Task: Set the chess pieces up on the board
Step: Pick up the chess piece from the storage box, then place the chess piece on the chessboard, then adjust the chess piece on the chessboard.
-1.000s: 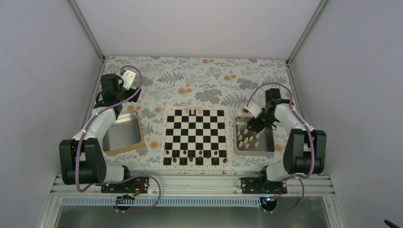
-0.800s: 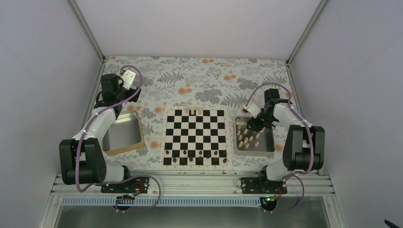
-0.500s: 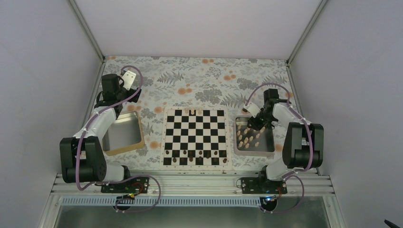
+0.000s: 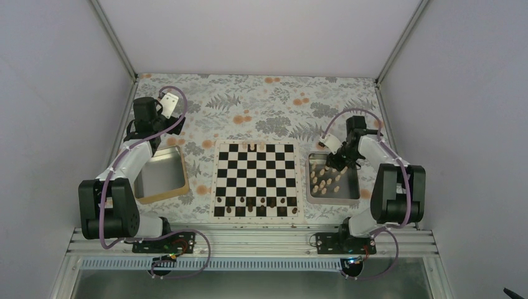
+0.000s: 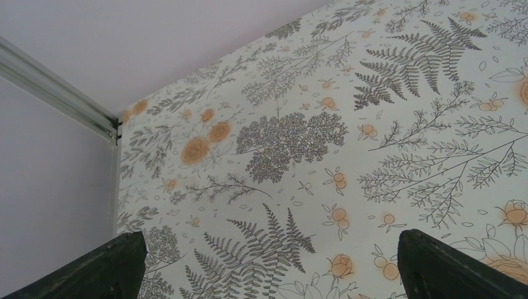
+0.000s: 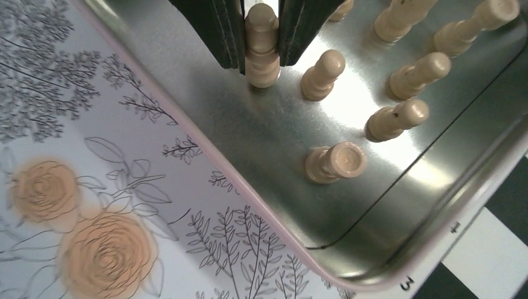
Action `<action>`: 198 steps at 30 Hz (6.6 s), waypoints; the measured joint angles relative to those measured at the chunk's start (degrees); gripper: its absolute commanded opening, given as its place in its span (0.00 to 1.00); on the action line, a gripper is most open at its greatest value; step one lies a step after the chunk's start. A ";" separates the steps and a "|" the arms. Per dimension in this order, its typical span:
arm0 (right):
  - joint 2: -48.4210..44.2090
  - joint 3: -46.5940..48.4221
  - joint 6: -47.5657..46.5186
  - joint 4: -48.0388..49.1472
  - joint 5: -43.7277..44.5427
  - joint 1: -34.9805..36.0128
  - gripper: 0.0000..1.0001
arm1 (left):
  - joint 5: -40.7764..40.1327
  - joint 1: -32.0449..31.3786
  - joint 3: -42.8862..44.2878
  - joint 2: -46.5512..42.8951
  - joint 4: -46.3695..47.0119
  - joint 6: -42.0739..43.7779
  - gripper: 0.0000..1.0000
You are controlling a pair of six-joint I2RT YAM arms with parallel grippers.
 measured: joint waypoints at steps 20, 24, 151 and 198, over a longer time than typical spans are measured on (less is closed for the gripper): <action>5.16 27.17 -0.79 -11.02 1.84 14.47 0.13 | 0.96 0.00 0.00 -0.07 -0.63 0.00 1.00; 11.82 32.26 -0.90 -10.84 2.34 19.34 0.14 | 0.92 0.00 0.00 -0.07 -0.63 0.15 1.00; -1.27 10.08 10.43 -11.98 4.33 49.05 0.42 | 2.89 0.04 -0.52 -1.92 -0.90 1.22 1.00; 0.17 1.97 13.38 -3.19 10.38 61.11 0.33 | 0.90 0.04 -1.57 -2.86 0.09 1.27 1.00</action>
